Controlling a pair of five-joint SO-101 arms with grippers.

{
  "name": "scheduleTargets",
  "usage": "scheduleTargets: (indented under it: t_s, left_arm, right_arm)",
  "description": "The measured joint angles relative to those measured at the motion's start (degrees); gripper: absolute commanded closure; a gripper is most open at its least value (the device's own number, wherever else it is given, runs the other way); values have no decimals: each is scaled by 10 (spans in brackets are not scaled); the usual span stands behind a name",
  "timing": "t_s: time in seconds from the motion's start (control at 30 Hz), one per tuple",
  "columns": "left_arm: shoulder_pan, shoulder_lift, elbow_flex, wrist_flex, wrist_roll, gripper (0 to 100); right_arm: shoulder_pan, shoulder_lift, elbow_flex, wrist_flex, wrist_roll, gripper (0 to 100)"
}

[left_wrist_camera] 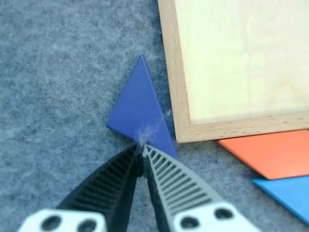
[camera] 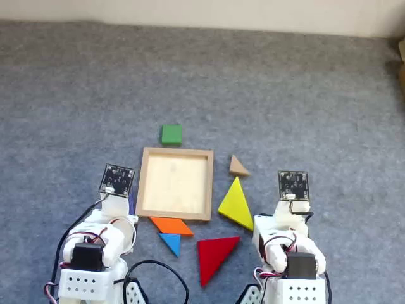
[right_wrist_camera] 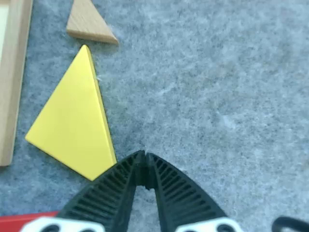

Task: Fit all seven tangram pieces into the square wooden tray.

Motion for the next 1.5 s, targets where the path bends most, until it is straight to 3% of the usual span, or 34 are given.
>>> scheduleTargets:
  t_s: [0.13, 0.4, 0.77, 1.0, 1.27, 1.5]
  left_arm:
    - [0, 0, 0, 0, 0, 995]
    - [0, 0, 0, 0, 0, 995]
    - [0, 0, 0, 0, 0, 995]
    - [0, 0, 0, 0, 0, 995]
    - [0, 0, 0, 0, 0, 995]
    - [0, 0, 0, 0, 0, 995]
  right_arm:
    - [18, 0, -31, 18, 0, 995]
    - [22, 19, -244, 85, 0, 995]
    - [21, 396, -495, 74, 0, 985]
    - [-94, 554, -517, 64, 0, 789]
    - [-216, 724, -517, 34, -16, 779]
    - [-280, 814, -517, -29, -50, 778]
